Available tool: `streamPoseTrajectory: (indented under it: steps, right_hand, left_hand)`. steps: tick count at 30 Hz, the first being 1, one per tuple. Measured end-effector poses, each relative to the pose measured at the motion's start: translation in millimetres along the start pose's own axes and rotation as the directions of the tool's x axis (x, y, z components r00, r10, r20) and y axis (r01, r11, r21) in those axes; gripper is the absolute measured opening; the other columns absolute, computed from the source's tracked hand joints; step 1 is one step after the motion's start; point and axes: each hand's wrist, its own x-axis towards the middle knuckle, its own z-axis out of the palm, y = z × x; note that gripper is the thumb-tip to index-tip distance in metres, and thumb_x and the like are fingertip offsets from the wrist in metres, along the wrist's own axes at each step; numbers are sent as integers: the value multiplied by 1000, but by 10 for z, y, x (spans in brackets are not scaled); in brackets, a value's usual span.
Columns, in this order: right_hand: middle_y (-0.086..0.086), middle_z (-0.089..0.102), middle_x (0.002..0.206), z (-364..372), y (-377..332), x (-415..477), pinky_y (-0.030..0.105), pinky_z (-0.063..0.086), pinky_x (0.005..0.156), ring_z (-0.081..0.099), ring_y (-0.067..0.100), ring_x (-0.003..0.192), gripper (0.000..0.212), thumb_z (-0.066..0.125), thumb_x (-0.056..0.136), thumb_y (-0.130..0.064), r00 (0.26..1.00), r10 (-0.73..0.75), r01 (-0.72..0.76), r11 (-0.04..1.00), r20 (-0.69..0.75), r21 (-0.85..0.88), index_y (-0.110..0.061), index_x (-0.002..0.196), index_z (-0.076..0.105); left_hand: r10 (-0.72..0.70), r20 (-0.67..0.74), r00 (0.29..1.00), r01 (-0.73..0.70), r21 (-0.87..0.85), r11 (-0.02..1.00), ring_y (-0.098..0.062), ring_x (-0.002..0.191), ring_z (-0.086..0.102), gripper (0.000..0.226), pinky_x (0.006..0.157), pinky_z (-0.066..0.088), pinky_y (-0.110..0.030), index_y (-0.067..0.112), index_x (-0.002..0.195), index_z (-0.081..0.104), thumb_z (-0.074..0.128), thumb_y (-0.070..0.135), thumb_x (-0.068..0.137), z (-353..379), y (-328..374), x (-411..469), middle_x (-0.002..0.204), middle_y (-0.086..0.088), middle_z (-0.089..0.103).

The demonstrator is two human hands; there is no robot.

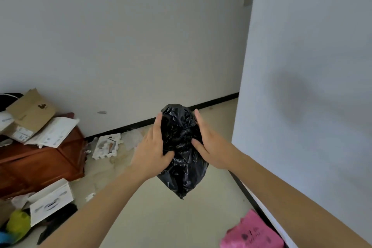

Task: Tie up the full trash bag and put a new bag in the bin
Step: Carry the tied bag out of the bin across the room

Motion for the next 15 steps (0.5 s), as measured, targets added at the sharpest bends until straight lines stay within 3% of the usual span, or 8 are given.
streamPoseTrajectory:
  steps: [4, 10, 15]
  right_hand:
    - [1, 22, 163, 112, 536, 1053, 41, 32, 118, 32, 15, 145, 75, 42, 103, -36, 999, -14, 14, 1000, 41, 8, -38, 155, -12]
    - [-3, 26, 160, 259, 1500, 2673, 34, 35, 115, 34, 13, 142, 83, 47, 97, -55, 994, 44, -37, 997, 96, -67, -36, 156, -8]
    - [-2, 36, 151, -44, 2364, 3881, 33, 42, 108, 44, 15, 132, 86, 55, 95, -50, 991, 131, -130, 984, 5, -118, -31, 157, -2]
  left_hand:
    - [1, -2, 1000, -1, 51, 999, -21, 105, 53, 94, 79, 48, -30, 36, 155, 5, 64, 31, 82, 190, -615, 925, 117, -3, 46]
    - [-38, 51, 998, 39, -1, 999, -19, 102, 52, 81, 77, 51, -32, 29, 153, 23, 62, 32, 82, 741, -1635, 2568, 117, -1, 43]
    - [51, 108, 993, -47, -39, 998, -23, 107, 51, 80, 80, 47, -29, 26, 152, 26, 64, 28, 82, 1050, -2020, 4283, 120, -3, 44]
